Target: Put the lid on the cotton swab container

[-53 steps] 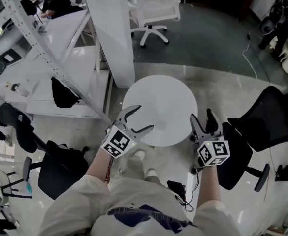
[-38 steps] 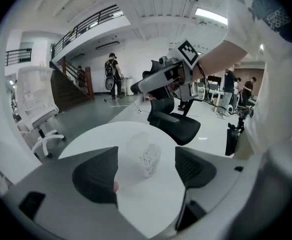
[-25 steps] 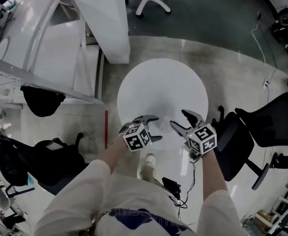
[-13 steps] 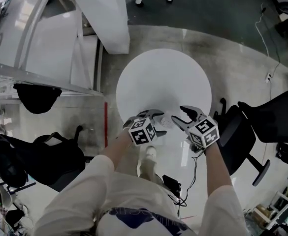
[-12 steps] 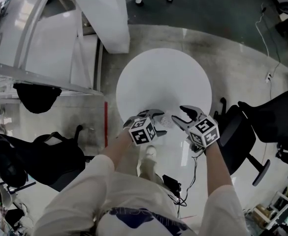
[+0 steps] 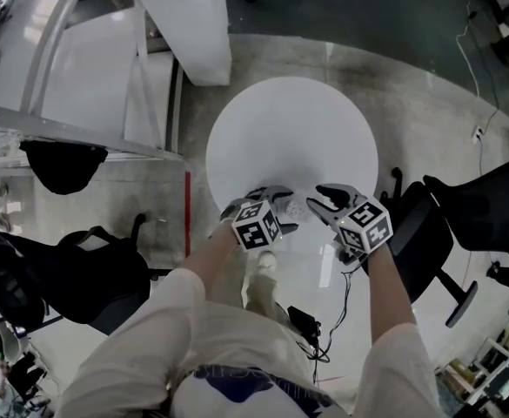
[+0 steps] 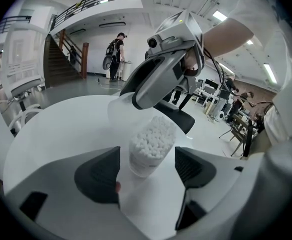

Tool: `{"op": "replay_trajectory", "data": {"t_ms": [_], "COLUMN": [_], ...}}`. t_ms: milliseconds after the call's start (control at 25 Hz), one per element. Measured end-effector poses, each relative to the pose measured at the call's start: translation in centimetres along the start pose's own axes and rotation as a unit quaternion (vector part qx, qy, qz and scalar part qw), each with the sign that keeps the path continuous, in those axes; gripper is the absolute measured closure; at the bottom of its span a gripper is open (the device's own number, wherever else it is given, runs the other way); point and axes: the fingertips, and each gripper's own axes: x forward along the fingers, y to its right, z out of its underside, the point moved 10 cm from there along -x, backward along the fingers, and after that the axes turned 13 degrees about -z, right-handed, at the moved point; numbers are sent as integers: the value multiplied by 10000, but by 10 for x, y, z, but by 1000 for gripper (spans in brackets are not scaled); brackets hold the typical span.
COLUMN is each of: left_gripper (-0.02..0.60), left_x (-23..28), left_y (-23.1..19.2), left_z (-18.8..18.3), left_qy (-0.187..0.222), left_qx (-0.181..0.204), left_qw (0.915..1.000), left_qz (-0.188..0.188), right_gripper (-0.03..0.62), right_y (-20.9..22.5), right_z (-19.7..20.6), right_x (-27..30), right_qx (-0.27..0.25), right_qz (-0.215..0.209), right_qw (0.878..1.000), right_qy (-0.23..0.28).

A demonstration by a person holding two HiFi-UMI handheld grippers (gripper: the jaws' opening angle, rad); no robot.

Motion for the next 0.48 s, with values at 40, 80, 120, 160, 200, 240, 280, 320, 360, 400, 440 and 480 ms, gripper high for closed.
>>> {"op": "replay_trajectory", "data": {"t_ms": [40, 80, 120, 160, 200, 240, 280, 320, 360, 400, 440, 480], "left_gripper": [241, 241, 241, 241, 241, 242, 242, 241, 242, 242, 242, 242], "left_x": [0, 1, 1, 1, 1, 2, 2, 2, 2, 2, 2, 2], "left_y": [0, 1, 1, 2, 2, 1, 1, 1, 1, 1, 1, 2], "left_z": [0, 1, 1, 1, 0, 0, 0, 0, 1, 1, 1, 0], "left_qy": [-3, -3, -2, -1, -2, -4, -6, -8, -10, -10, -10, -13], "left_qx": [-5, -6, -1, 4, 8, 8, 5, 0, -3, 0, 6, 14], "left_qw": [10000, 10000, 10000, 10000, 10000, 10000, 10000, 10000, 10000, 10000, 10000, 10000], "left_qz": [0, 0, -2, -4, -6, -10, -15, -23, -36, -52, -66, -78], "right_gripper": [441, 447, 454, 465, 473, 481, 487, 488, 490, 490, 490, 491], "right_y": [0, -1, -1, -2, -3, -5, -6, -7, -8, -9, -10, -11], "right_z": [0, 0, 0, 0, -1, -1, -2, -2, -2, -2, -2, -1], "right_x": [0, 0, 0, 0, -1, -1, -2, -2, -2, -3, -4, -5], "right_qx": [7, 13, 18, 20, 18, 12, 3, -10, -24, -37, -48, -60], "right_qz": [-21, -42, -63, -85, -106, -127, -148, -165, -177, -185, -190, -196], "right_qw": [10000, 10000, 10000, 10000, 9999, 9999, 9999, 9998, 9998, 9998, 9997, 9997], "right_qy": [-12, -23, -31, -36, -40, -46, -58, -76, -96, -112, -122, -128]}}
